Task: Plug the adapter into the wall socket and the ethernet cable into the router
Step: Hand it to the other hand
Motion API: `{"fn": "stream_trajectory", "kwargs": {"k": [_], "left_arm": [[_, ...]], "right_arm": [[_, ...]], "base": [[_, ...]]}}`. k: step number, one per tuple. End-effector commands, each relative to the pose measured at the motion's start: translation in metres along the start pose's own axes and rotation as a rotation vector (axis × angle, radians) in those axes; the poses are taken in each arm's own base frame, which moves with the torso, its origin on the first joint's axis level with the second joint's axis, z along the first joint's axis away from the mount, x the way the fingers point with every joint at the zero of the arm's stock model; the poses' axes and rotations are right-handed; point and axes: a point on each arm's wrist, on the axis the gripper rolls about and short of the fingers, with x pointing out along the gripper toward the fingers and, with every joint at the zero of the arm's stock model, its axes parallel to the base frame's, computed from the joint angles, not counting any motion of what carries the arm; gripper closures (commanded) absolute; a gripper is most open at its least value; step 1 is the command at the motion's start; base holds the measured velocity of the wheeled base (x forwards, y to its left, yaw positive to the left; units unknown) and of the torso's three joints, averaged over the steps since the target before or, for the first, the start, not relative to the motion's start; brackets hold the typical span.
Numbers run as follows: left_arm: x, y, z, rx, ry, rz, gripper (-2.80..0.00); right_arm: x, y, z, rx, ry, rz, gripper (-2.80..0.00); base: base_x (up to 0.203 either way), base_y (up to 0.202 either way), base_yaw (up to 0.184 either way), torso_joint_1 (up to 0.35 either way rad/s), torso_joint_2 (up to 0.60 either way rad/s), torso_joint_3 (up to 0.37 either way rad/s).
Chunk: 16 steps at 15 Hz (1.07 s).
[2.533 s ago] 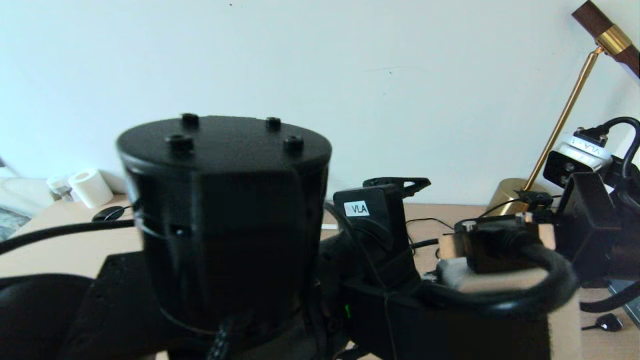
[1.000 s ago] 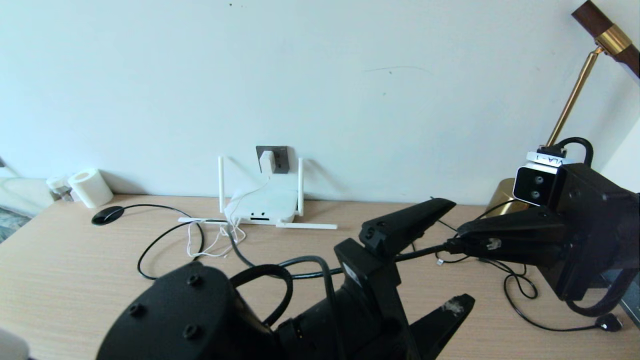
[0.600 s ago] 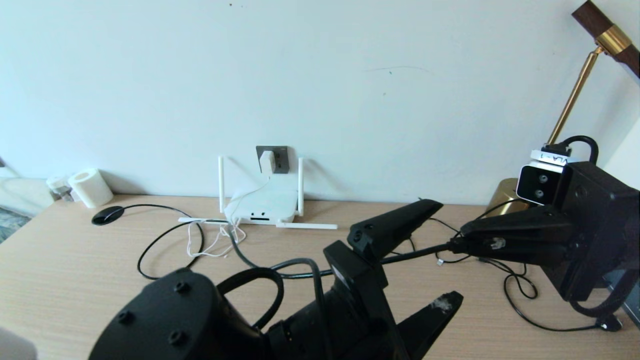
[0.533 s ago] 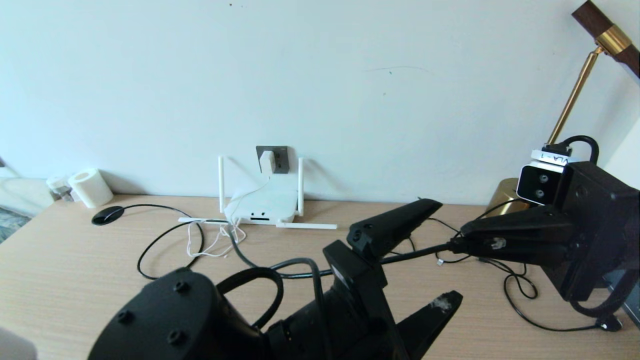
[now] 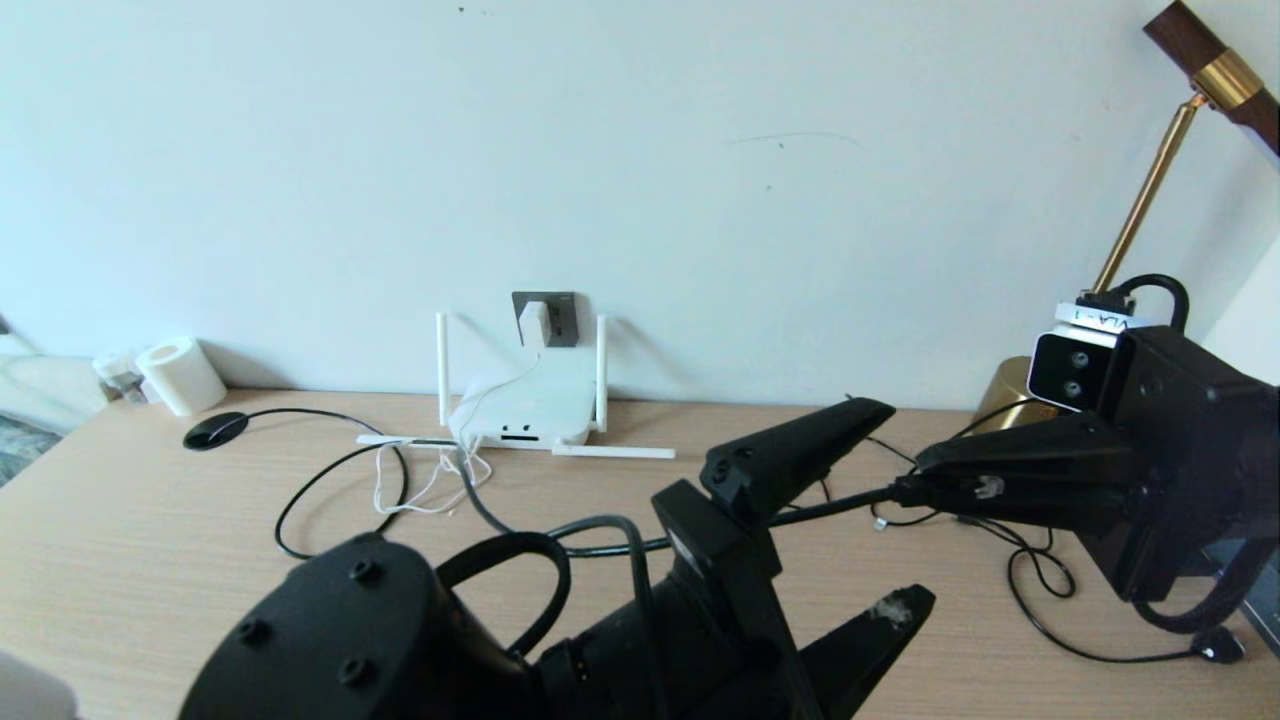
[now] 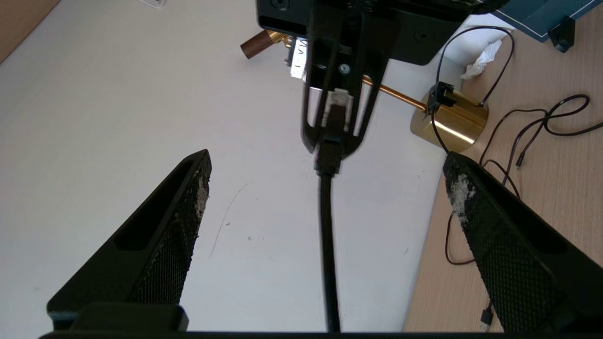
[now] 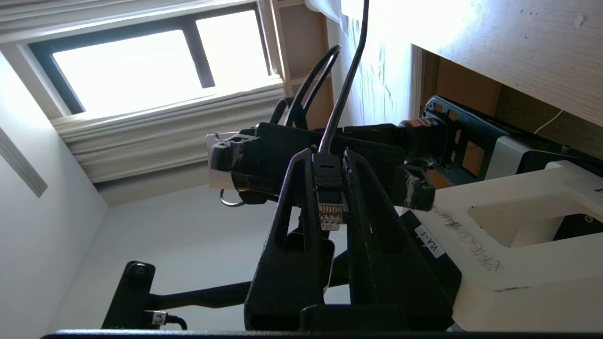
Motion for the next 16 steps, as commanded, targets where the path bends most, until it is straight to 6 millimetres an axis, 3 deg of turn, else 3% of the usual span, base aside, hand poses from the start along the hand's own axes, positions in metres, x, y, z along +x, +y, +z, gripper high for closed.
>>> {"fn": "stream_trajectory", "kwargs": {"k": [1,16], "left_arm": [[0.002,0.001,0.000,0.008,-0.004,0.010,0.00],[0.004,-0.009,0.000,0.028,-0.033,-0.024,0.00]], "right_arm": [[0.001,-0.002,0.001,0.013,0.007,-0.002,0.00],[0.004,-0.005,0.002,0.020,0.016,-0.010,0.00]], "base": [[0.000,0.000,0.000,0.000,0.00,0.000],[0.000,0.000,0.000,0.000,0.00,0.000]]}}
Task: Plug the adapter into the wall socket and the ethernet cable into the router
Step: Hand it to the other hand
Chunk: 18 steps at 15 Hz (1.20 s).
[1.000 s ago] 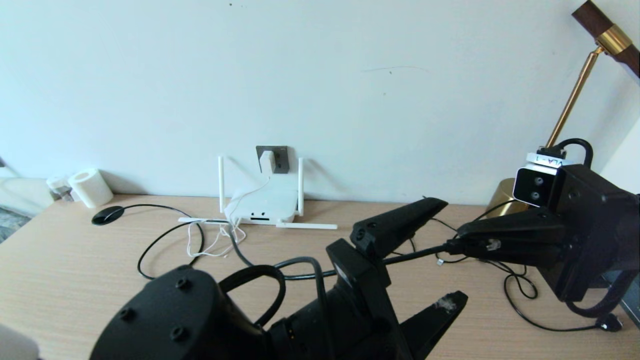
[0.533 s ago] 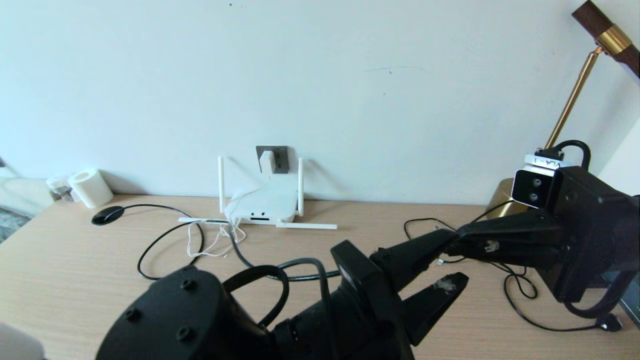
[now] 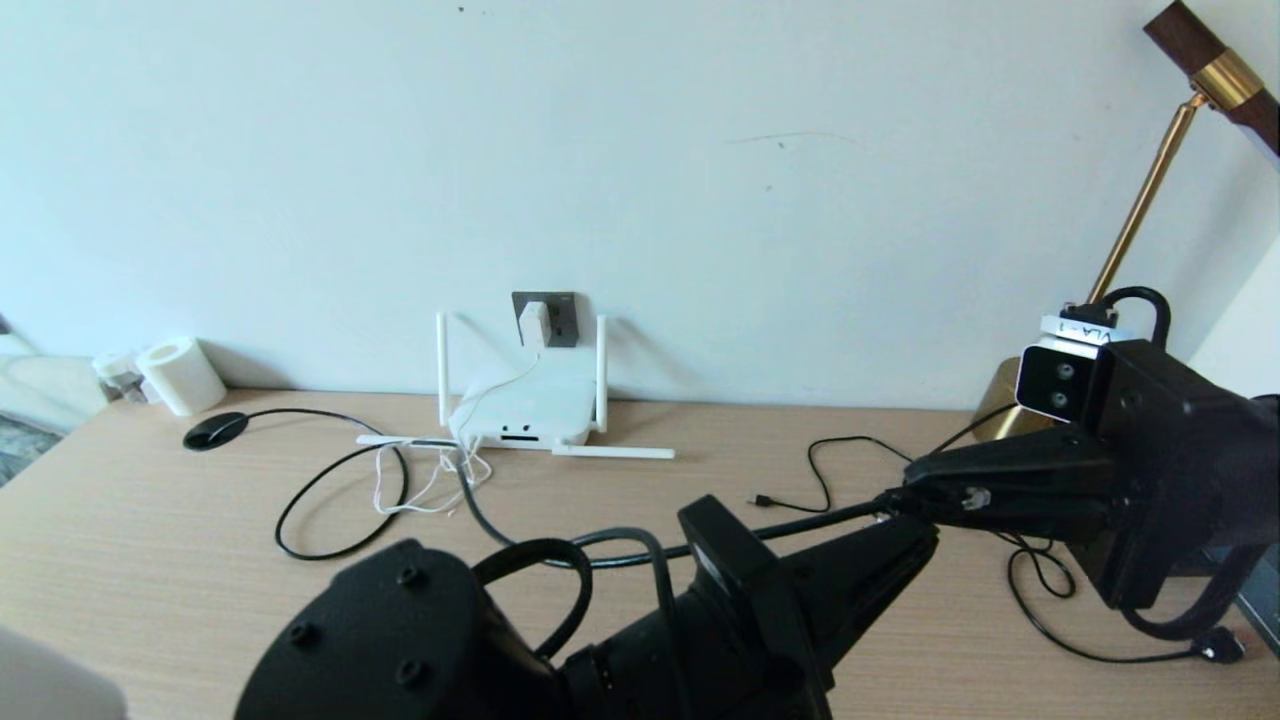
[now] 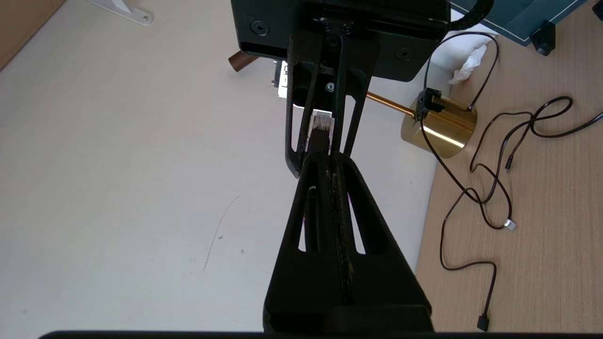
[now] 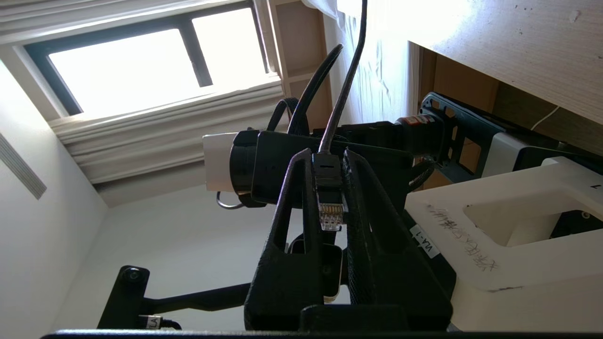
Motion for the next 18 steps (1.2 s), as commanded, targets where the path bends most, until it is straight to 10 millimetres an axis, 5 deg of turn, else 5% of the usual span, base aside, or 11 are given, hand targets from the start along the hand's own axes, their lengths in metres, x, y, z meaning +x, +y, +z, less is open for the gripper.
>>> {"fn": "stream_trajectory", "kwargs": {"k": [1,4,5,18], "left_arm": [[0.000,0.002,0.000,0.010,-0.004,0.011,0.00],[-0.001,0.004,0.000,0.029,-0.002,0.018,0.00],[-0.001,0.004,0.000,0.031,-0.002,0.018,-2.80],[0.000,0.006,-0.014,0.057,-0.015,0.024,-2.80]], "right_arm": [[0.001,0.000,0.000,0.009,0.006,0.001,0.00],[0.001,0.000,0.000,0.009,0.006,0.001,0.00],[0.000,0.000,0.000,0.007,0.006,0.002,0.00],[0.000,-0.002,-0.003,0.005,0.011,0.000,0.00]], "base": [[0.000,0.000,0.000,0.000,0.00,0.000],[0.000,0.000,0.000,0.000,0.00,0.000],[0.000,0.000,0.000,0.000,0.00,0.000],[0.000,0.000,0.000,0.000,0.00,0.000]]}}
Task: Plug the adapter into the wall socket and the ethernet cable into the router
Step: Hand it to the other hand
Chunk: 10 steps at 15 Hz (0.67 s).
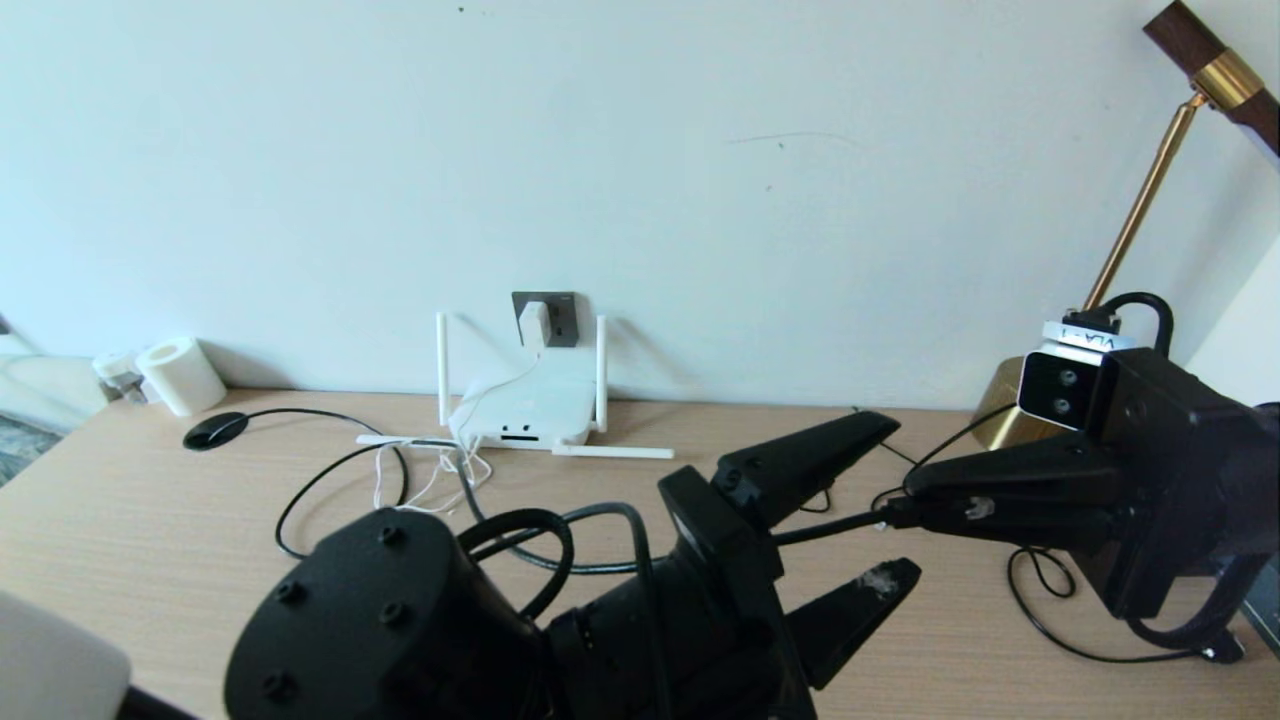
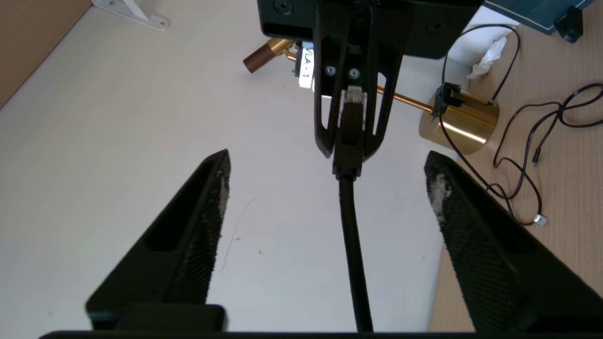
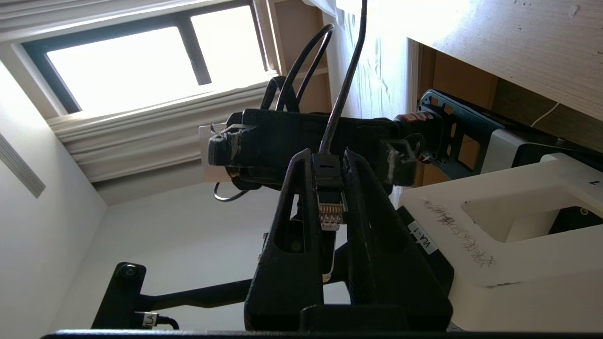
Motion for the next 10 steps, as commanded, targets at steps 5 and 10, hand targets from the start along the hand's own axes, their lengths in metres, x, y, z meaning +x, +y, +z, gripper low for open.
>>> {"fn": "stream_trajectory", "kwargs": {"k": [5,10], "left_arm": [[0.0036,-0.0072,-0.0015,0.016,-0.008,-0.009,0.00],[0.0037,-0.0091,-0.0013,0.034,-0.031,-0.019,0.00]], "right_arm": [[0.0004,-0.0011,-0.0001,0.009,0.007,0.000,0.00],[0.0009,-0.0017,0.0006,0.010,0.005,-0.002,0.00]], "base": [[0.000,0.000,0.000,0.000,0.00,0.000],[0.000,0.000,0.000,0.000,0.00,0.000]]}}
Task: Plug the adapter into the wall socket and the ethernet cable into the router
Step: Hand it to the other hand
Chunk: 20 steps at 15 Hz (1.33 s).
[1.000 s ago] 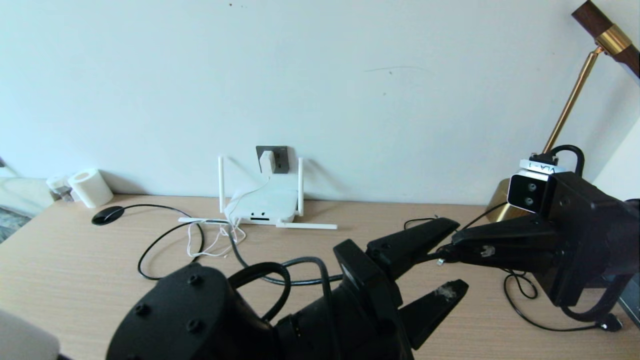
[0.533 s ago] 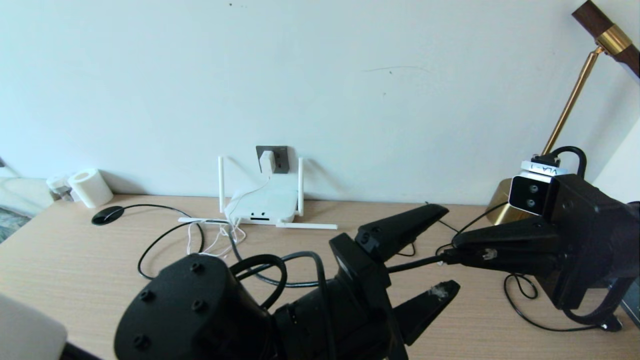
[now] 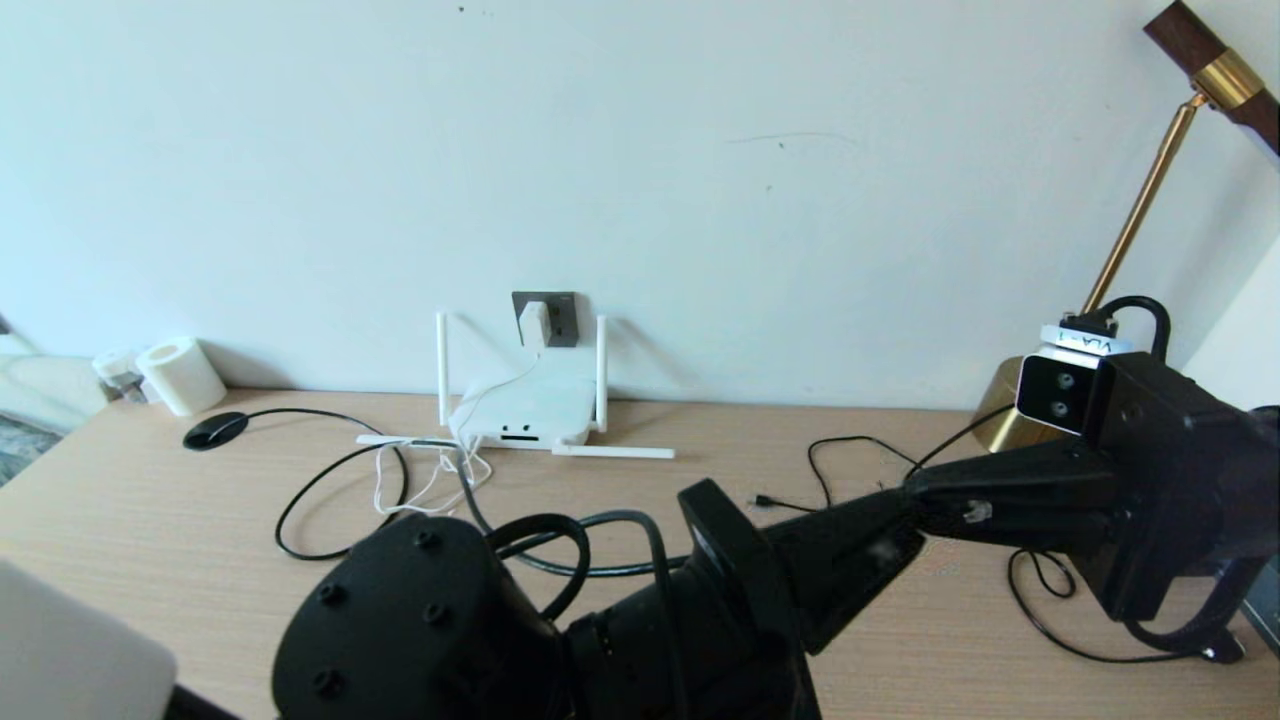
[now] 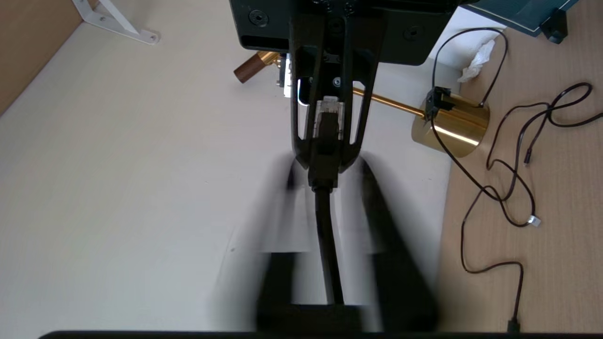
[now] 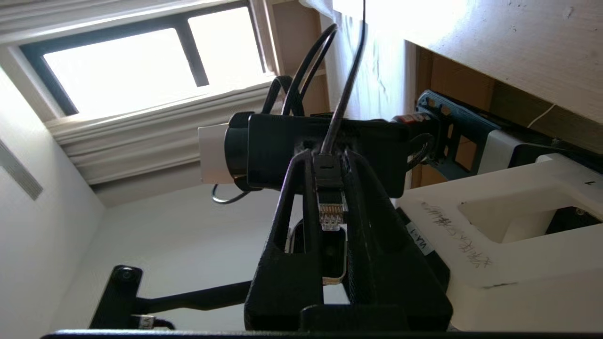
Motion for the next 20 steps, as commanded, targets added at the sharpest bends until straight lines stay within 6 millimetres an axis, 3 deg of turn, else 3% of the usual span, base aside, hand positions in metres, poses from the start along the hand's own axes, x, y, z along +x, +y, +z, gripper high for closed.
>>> {"fn": "stream_trajectory", "kwargs": {"k": [1,7,8,11,14,20], "left_arm": [[0.000,0.000,0.000,0.007,-0.001,0.004,0.00],[0.000,0.001,0.001,0.007,-0.005,0.009,0.00],[0.001,0.002,0.001,0.007,-0.005,0.013,0.00],[-0.002,0.009,0.000,0.003,0.002,0.032,0.00],[-0.007,0.015,-0.007,-0.103,0.072,0.056,0.00],[-0.013,0.031,-0.007,-0.507,0.451,0.275,0.00]], "right_arm": [[0.000,0.000,0.000,0.008,0.005,0.000,0.00],[0.000,-0.001,0.000,-0.007,0.005,0.000,0.00],[0.000,-0.002,-0.001,-0.023,0.006,-0.003,-2.80],[0.000,-0.004,-0.001,-0.022,-0.010,-0.012,-2.80],[-0.008,0.001,-0.007,-0.067,-0.163,-0.039,-2.80],[-0.035,0.013,-0.037,-0.476,-0.532,-0.166,-2.80]], "base": [[0.000,0.000,0.000,0.000,0.00,0.000],[0.000,0.000,0.000,0.000,0.00,0.000],[0.000,0.000,0.000,0.000,0.00,0.000],[0.000,0.000,0.000,0.000,0.00,0.000],[0.000,0.000,0.000,0.000,0.00,0.000],[0.000,0.000,0.000,0.000,0.00,0.000]]}}
